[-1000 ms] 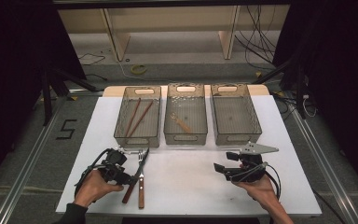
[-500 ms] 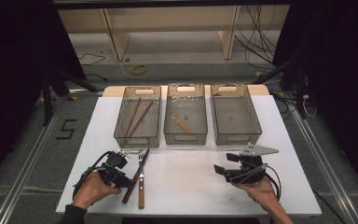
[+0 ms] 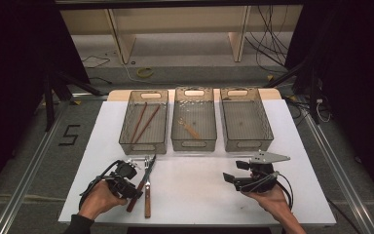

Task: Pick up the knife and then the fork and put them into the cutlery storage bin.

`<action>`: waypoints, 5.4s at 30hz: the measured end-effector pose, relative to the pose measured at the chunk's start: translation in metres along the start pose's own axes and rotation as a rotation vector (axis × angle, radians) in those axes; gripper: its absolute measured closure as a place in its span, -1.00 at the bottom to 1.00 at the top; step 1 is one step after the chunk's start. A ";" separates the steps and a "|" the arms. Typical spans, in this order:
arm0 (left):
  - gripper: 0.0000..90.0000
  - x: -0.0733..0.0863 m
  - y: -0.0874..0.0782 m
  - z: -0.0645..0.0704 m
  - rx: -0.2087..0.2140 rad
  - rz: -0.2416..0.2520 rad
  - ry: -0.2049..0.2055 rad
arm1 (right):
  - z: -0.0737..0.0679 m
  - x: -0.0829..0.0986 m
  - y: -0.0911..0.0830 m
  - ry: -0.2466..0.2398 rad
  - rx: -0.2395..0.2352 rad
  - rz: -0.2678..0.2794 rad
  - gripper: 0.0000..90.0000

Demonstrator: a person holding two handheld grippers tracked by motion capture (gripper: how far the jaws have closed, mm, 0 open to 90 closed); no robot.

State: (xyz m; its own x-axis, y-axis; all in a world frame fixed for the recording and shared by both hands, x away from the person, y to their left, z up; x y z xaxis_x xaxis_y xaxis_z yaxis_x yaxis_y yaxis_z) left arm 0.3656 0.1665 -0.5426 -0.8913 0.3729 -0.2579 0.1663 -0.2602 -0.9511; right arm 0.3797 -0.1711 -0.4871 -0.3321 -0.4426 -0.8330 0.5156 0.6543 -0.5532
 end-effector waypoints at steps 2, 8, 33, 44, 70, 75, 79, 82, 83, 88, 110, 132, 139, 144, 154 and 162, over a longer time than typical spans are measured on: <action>0.37 0.000 0.000 -0.001 -0.025 0.007 0.009 | 0.000 0.000 0.000 -0.001 0.000 0.001 -0.35; 0.58 -0.001 0.000 -0.004 -0.036 0.018 0.009 | 0.000 -0.001 0.000 -0.003 0.001 0.002 -0.34; 0.69 -0.005 -0.009 0.005 0.025 0.083 0.087 | -0.003 -0.003 0.000 -0.003 -0.017 0.017 -0.33; 0.69 -0.014 -0.014 0.050 0.096 0.087 0.214 | -0.027 -0.029 -0.001 -0.110 -0.088 0.067 -0.33; 0.69 -0.016 -0.009 0.147 0.190 0.025 0.527 | -0.105 -0.026 0.034 -0.577 -0.372 -0.146 -0.24; 0.69 -0.014 -0.009 0.153 0.196 0.019 0.553 | -0.107 -0.019 0.040 -0.638 -0.383 -0.200 -0.15; 0.69 -0.014 -0.009 0.156 0.206 0.021 0.549 | -0.112 -0.014 0.044 -0.683 -0.392 -0.225 -0.04; 0.69 -0.014 -0.009 0.158 0.212 0.021 0.557 | -0.113 -0.011 0.045 -0.735 -0.382 -0.235 0.03; 0.69 -0.013 -0.010 0.159 0.214 0.023 0.560 | -0.114 -0.010 0.045 -0.742 -0.382 -0.242 0.05; 0.69 -0.012 -0.009 0.161 0.226 0.020 0.560 | -0.117 -0.007 0.047 -0.800 -0.387 -0.238 0.20; 0.69 -0.010 -0.011 0.163 0.261 -0.002 0.602 | -0.127 0.000 0.046 -0.901 -0.431 -0.220 0.62; 0.33 -0.017 -0.017 0.158 0.313 0.059 0.568 | -0.124 0.005 0.037 -0.928 -0.440 -0.240 0.73; -0.20 -0.037 -0.033 0.137 0.315 0.205 0.434 | -0.108 0.000 0.036 -0.891 -0.363 -0.249 0.73; -0.33 -0.044 -0.041 0.114 0.293 0.282 0.329 | -0.086 -0.006 0.033 -0.854 -0.290 -0.250 0.73; -0.42 -0.044 -0.035 0.079 0.239 0.348 0.165 | -0.037 -0.027 0.025 -0.725 -0.133 -0.207 0.74; -0.46 -0.044 -0.027 0.062 0.205 0.378 0.083 | 0.001 -0.049 0.019 -0.598 -0.035 -0.182 0.73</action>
State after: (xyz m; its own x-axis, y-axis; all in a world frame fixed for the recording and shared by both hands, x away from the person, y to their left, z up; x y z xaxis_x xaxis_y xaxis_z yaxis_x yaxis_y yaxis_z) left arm 0.3744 0.1020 -0.4948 -0.7454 0.2857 -0.6023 0.3797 -0.5607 -0.7359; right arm 0.4065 -0.1379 -0.4571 0.0929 -0.8090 -0.5805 0.4633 0.5512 -0.6940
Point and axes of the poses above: each handheld gripper's, and its own axes: y roughly forward along the jaws, x roughly out of its underside, z roughly to its right, the point moved 8 cm from there along y, roughly forward along the jaws, and after that the axes turned 14 degrees about -y, right-handed, at the moved point
